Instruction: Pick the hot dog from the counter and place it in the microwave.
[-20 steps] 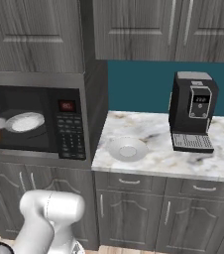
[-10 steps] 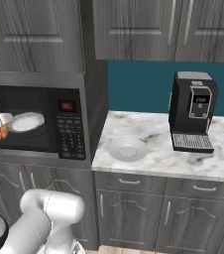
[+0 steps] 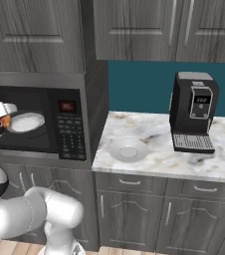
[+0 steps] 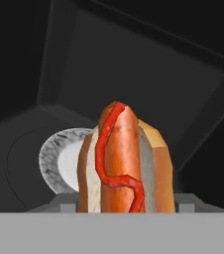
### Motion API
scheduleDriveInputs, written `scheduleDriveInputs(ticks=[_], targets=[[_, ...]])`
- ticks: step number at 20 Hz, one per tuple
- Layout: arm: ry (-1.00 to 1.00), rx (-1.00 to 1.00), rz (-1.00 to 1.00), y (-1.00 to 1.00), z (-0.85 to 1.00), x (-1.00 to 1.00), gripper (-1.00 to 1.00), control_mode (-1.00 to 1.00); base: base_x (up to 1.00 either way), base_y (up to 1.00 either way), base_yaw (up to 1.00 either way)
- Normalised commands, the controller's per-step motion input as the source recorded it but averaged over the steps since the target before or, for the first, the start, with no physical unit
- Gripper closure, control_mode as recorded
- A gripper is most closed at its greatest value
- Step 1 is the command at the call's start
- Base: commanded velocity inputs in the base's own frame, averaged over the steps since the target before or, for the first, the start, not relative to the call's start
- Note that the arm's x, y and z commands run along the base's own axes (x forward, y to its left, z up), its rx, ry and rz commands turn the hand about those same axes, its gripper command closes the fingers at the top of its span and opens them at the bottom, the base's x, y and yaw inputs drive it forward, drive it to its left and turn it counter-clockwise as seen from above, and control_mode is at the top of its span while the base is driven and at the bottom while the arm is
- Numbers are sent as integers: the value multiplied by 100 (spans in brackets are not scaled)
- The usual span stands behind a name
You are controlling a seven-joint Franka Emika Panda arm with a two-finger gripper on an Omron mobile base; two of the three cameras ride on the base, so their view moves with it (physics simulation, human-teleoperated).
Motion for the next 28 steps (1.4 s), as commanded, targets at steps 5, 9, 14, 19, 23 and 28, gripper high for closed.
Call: scheduleDriveInputs(ticks=[5,9,14,19,23,28], targets=[[0,0,0,35,-41,35,100,-100,0,0,0],[1,0,0,12,-43,30,100,-100,0,0,0],[2,0,0,0,-20,35,100,-100,0,0,0],[9,0,0,0,-16,18,100,-100,0,0,0],[6,0,0,0,-14,16,100,-100,0,0,0],[0,0,0,0,0,24,100,-100,0,0,0]])
